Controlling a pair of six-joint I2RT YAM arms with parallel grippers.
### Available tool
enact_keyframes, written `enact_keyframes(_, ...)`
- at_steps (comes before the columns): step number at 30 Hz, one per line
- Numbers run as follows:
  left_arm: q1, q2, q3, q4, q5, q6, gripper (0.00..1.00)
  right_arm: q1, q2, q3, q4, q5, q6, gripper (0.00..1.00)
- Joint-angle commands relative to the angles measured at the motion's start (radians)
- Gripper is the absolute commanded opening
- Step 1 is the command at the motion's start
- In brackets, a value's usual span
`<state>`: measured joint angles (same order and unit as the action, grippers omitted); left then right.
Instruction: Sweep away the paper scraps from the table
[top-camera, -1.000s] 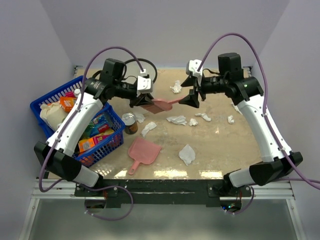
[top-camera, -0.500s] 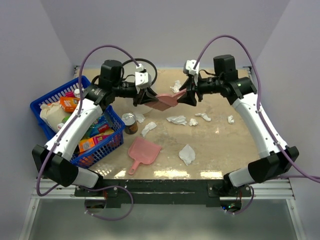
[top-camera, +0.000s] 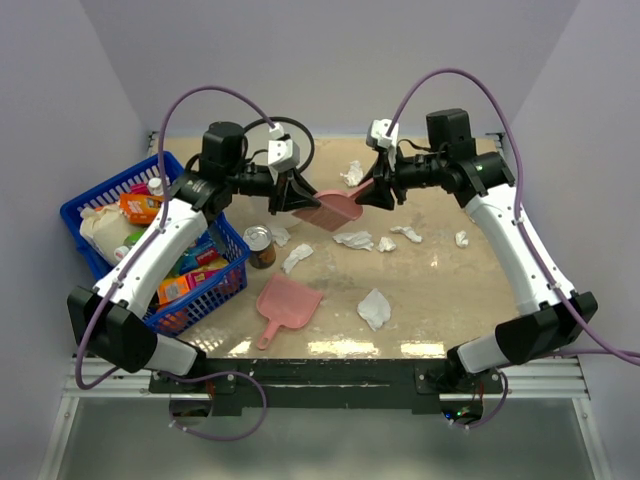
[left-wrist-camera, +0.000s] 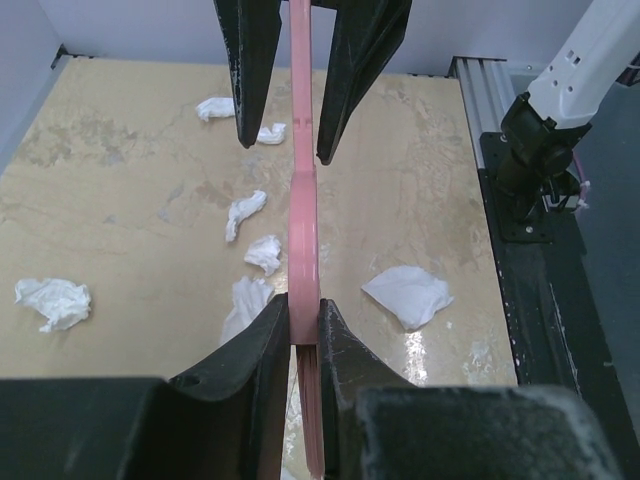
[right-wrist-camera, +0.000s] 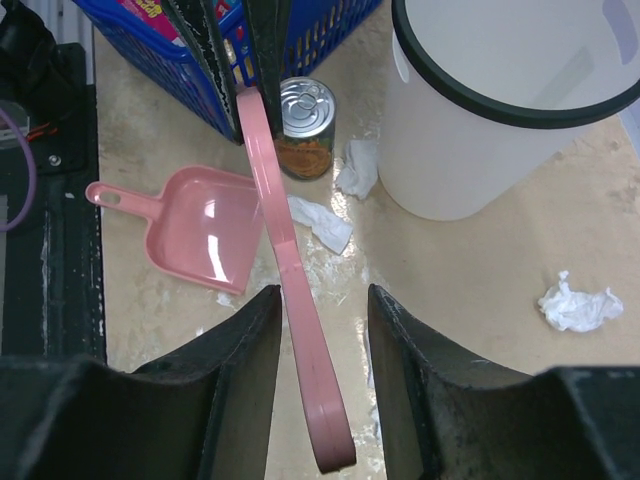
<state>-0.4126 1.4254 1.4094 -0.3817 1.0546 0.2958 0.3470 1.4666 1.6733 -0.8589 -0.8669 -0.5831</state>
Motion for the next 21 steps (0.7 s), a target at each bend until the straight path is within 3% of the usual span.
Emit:
enact_keyframes(1,0.017,0.01,0.005,0.066,0.08,-0.032,0.0,0.003,0.003,0.039,0.037,-0.055,0.06,0.42)
enact_keyframes(12,0.026,0.027,-0.006,0.102,0.108,-0.084,0.0,0.004,-0.008,0.026,0.041,-0.076,0.092,0.33)
enact_keyframes(21,0.026,0.033,-0.004,0.106,0.107,-0.089,0.0,0.004,-0.012,0.009,0.049,-0.087,0.126,0.14)
